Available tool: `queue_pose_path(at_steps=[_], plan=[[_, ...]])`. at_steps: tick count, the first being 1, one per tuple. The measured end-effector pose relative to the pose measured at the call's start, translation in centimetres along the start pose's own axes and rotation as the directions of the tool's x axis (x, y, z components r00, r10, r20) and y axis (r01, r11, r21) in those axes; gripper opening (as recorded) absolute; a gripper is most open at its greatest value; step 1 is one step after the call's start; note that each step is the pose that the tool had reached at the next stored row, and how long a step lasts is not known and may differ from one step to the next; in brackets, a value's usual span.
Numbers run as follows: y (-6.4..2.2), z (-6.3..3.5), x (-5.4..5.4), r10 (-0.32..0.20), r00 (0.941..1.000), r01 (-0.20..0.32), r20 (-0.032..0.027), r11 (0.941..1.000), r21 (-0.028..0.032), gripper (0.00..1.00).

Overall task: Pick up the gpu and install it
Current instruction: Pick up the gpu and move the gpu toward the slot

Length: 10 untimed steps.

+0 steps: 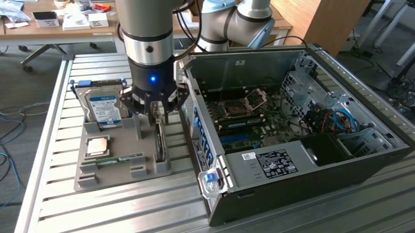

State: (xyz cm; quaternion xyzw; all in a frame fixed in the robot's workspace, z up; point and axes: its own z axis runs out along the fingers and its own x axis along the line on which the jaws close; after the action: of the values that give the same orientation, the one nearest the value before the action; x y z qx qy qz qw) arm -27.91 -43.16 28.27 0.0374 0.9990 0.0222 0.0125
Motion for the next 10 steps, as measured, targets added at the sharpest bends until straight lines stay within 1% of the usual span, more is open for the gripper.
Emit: queue_pose_path(at_steps=[10], plan=[[-0.07,1.49,0.0,0.000,1.0000,0.000,0.0000,1.0000,0.0000,0.42]])
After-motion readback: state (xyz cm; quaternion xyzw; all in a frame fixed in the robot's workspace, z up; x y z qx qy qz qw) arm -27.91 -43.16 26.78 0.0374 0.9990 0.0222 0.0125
